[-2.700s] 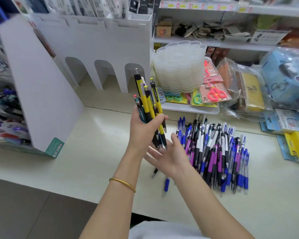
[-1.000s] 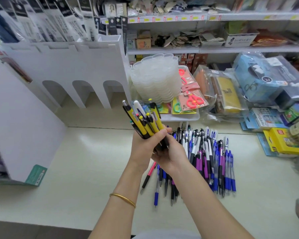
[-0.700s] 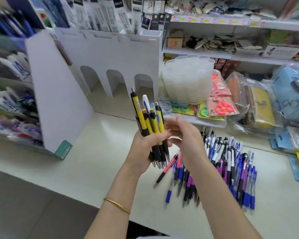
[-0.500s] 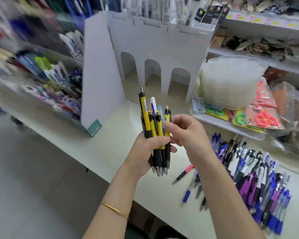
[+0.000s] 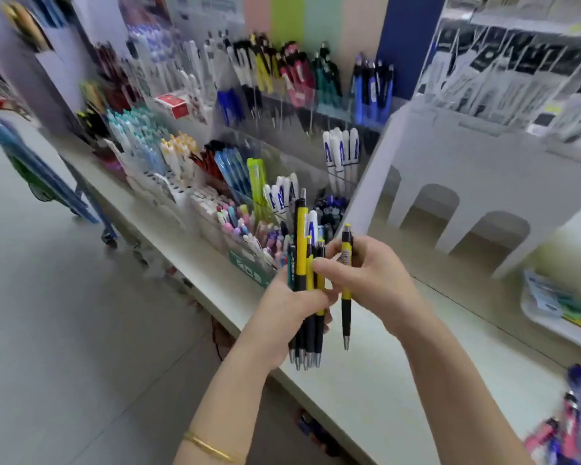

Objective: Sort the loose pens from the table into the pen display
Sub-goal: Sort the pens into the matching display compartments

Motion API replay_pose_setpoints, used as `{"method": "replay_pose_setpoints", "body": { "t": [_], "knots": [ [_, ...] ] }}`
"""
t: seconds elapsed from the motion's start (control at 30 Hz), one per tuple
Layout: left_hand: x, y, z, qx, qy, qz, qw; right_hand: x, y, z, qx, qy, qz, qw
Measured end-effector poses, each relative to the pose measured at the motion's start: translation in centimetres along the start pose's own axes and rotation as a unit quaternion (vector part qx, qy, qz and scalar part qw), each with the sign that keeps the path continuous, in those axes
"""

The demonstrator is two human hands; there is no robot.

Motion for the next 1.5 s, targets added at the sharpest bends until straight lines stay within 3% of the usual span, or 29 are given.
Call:
{"method": "replay_pose_setpoints", "body": {
  "t": [0.23, 0.33, 0.7, 0.83, 1.0, 1.2, 1.37, 1.5],
  "knots": [
    [-8.6, 6.4, -4.1, -0.017, -0.097, -0.002, 0.995, 8.2, -3.7, -4.8, -0.002, -0.055, -0.038, 0.998],
    [-10.6, 8.5, -5.6, -0.026, -0.113, 0.028, 0.993, 10.3, -4.5, -6.2, 0.022, -0.037, -0.069, 0.997],
    [-10.8, 13.1, -13.0, -0.001, -0.099, 0.022, 0.995, 11.9, -6.7, -12.9, 0.001, 0.048, -0.066, 0.997],
    [-11.1, 14.8, -16.6, 0.032, -0.019, -0.013, 0.999, 11.4, -8.2, -15.9, -0.023, 0.116, -0.102, 0.988],
    [-11.7, 17.3, -20.0, 0.070, 0.030, -0.006, 0.997, 10.4, -11.3, -19.6, -0.197, 0.336, -0.094, 0.916],
    [-10.8, 20.6, -23.0, 0.084, -0.040, 0.029, 0.995, 13.6, -14.0, -24.0, -0.347, 0.447, -0.044, 0.824],
    [-11.2, 22.6, -25.6, 0.070, -0.163, 0.013, 0.984, 14.8, -14.5, -25.6, -0.370, 0.539, 0.086, 0.752],
    [-12.2, 23.7, -27.1, 0.067, -0.283, 0.009, 0.957, 15.8, -14.9, -26.9, -0.304, 0.528, 0.220, 0.762]
  ]
}}
Point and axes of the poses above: each hand's wrist, its own z-axis away from the middle knuckle, its own x-axis out of the palm, y = z × x, the point moved 1 cm from there along -z, towards the middle knuckle, and after that the axes turned 12 degrees about y, right-handed, at the moved point
